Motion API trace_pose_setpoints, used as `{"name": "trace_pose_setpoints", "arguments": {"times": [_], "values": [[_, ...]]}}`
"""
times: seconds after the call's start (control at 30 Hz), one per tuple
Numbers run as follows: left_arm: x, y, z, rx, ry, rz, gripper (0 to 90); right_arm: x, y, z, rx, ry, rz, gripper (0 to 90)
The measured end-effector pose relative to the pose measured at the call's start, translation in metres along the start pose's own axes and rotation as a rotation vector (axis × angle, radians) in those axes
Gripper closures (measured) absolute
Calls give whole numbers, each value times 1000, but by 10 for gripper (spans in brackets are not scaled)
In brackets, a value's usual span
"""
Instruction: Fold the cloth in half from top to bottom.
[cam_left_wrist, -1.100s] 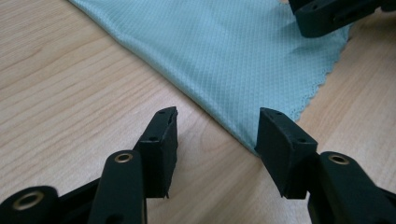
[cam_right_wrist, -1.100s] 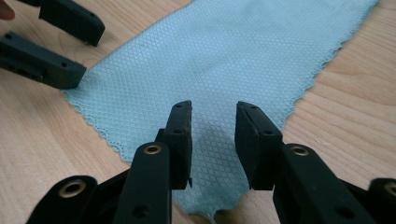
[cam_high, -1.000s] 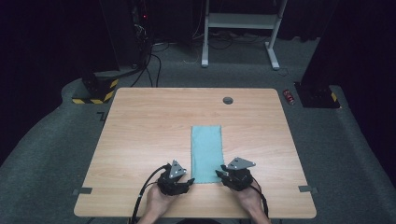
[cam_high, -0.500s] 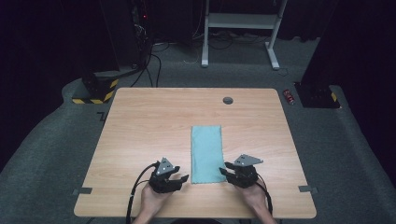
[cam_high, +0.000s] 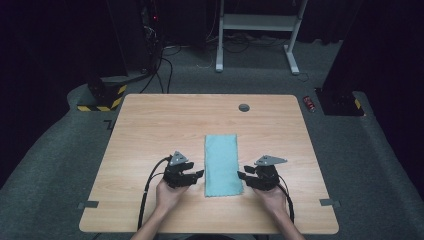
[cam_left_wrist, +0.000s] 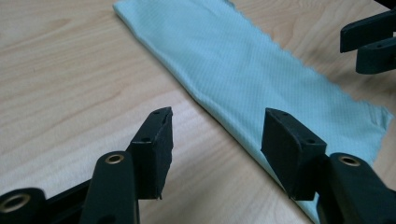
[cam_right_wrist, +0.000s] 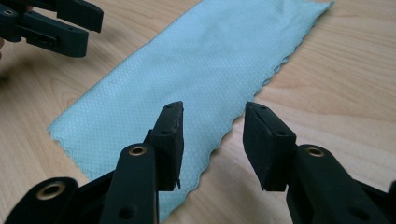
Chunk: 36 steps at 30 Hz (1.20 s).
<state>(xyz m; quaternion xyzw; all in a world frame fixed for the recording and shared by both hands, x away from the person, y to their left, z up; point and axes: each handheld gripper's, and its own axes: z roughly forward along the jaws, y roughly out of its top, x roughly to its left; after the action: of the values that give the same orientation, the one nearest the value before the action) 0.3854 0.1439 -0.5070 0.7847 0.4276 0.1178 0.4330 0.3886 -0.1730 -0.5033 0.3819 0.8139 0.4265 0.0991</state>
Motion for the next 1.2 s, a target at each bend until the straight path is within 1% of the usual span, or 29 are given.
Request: {"name": "trace_pose_setpoints", "arguments": {"times": [0.07, 0.1, 0.13, 0.2, 0.23, 0.27, 0.3, 0.33, 0.4, 0.43, 0.5, 0.57, 0.6, 0.67, 0.7, 0.73, 0.77, 0.8, 0.97, 1.03, 1.07, 1.13, 1.17, 1.2], "values": [[1, 6, 3, 8, 6, 6, 433, -2, 3, 1, 4, -1, 1, 582], [3, 7, 4, -4, 5, 1, 431, -2, 4, 1, 2, -6, 6, 582], [4, 10, 5, -4, -3, -15, 432, -3, 5, 2, 2, -4, 6, 583], [7, 15, 6, 11, 4, -12, 431, -5, 8, 3, 2, 3, 10, 585], [7, 17, 7, 8, 1, -21, 429, -6, 10, 3, 1, 13, 14, 587], [7, 17, 7, 8, 1, -21, 428, -6, 10, 3, 1, 13, 14, 587], [9, 18, 8, -24, -7, -43, 428, -8, 13, 3, -1, 24, 14, 587], [10, 19, 8, -30, -4, -49, 428, -8, 14, 4, -1, 26, 15, 587], [12, 20, 9, -24, -1, -52, 429, -10, 16, 4, -1, 29, 13, 586], [13, 23, 13, -1, 10, -43, 429, -12, 20, 5, -1, 31, 14, 586], [14, 26, 16, 15, 16, -39, 430, -13, 22, 5, -11, 29, 21, 582], [16, 29, 18, -1, 23, -50, 432, -15, 25, 5, -13, 29, 24, 575], [17, 32, 19, 14, 33, -45, 433, -16, 26, 5, -15, 30, 26, 572], [17, 34, 21, 9, 42, -44, 429, -19, 29, 4, -24, 30, 31, 566], [17, 36, 22, 6, 37, -43, 431, -20, 31, 5, -30, 28, 29, 566], [17, 37, 23, 8, 31, -47, 432, -21, 32, 5, -31, 27, 39, 566], [17, 38, 24, 4, 33, -40, 431, -23, 34, 5, -35, 27, 40, 567], [17, 39, 25, -7, 29, -47, 434, -24, 35, 6, -35, 28, 44, 567], [21, 47, 33, 16, 25, -50, 420, -26, 40, 11, -32, 32, 57, 568], [23, 49, 36, -5, 11, -64, 419, -28, 41, 14, -29, 33, 63, 568], [24, 51, 37, 4, 2, -69, 418, -29, 42, 15, -27, 35, 66, 568], [26, 54, 41, 31, 6, -53, 415, -31, 43, 17, -25, 34, 69, 568], [27, 56, 43, 32, 10, -51, 419, -32, 43, 17, -25, 32, 75, 568], [28, 56, 44, 14, 10, -58, 424, -33, 44, 18, -24, 27, 75, 568]]}}
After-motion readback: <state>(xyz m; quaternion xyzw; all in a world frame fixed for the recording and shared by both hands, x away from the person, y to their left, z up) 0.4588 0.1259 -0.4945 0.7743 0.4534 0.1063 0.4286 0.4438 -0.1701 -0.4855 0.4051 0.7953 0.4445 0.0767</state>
